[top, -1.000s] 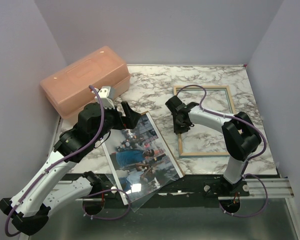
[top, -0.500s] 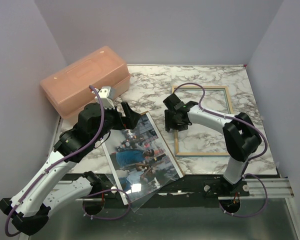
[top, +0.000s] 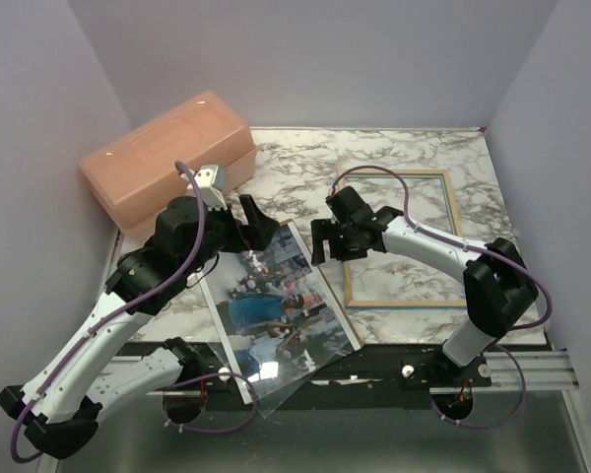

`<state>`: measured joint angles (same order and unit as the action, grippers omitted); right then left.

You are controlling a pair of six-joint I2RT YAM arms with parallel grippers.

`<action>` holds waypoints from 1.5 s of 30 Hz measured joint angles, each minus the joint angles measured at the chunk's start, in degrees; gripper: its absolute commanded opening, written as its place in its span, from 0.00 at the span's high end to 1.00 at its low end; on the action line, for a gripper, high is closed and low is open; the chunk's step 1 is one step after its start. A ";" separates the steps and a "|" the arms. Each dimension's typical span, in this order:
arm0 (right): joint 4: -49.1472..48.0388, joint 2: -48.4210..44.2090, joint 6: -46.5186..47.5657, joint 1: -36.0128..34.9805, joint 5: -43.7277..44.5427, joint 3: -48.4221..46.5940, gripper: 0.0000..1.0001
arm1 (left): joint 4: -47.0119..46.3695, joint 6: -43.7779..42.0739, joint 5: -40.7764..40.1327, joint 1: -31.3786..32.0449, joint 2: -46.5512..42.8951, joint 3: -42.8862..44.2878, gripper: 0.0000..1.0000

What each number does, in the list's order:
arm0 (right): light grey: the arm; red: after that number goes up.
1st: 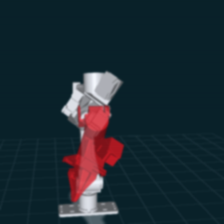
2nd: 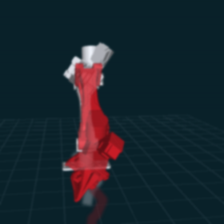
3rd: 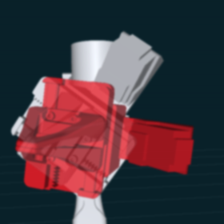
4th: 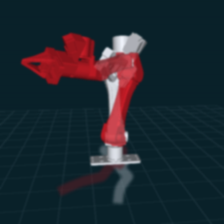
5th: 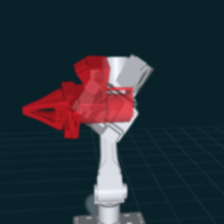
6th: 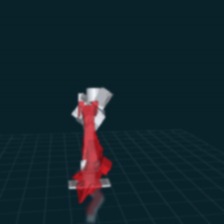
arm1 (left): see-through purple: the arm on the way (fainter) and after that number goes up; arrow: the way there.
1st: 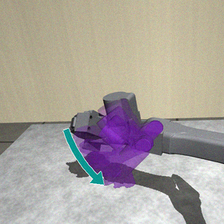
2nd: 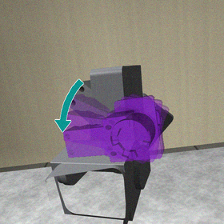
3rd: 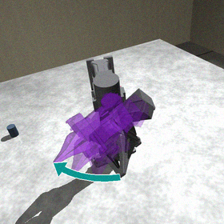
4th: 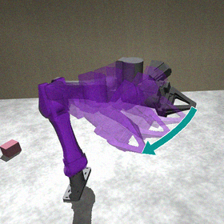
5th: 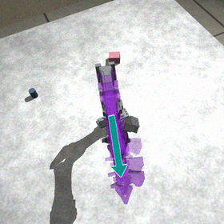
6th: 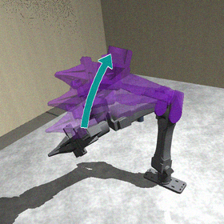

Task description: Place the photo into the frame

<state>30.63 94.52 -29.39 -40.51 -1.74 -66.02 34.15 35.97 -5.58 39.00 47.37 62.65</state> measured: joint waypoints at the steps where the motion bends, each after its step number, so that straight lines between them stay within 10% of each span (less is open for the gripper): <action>1: -0.20 0.00 0.31 -0.31 -0.87 0.44 0.13 | 0.42 0.28 0.04 -0.11 0.66 0.59 0.01; 18: -1.22 -0.04 1.03 -3.52 -7.74 7.61 0.14 | -0.55 7.21 16.61 -15.37 13.27 -11.89 0.01; 45: -3.15 2.03 0.96 -5.22 -14.19 9.14 0.15 | 5.29 2.58 13.31 -16.83 28.74 -11.89 0.06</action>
<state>27.49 96.55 -28.42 -45.74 -15.92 -56.88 39.44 38.54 7.73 22.17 76.12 50.76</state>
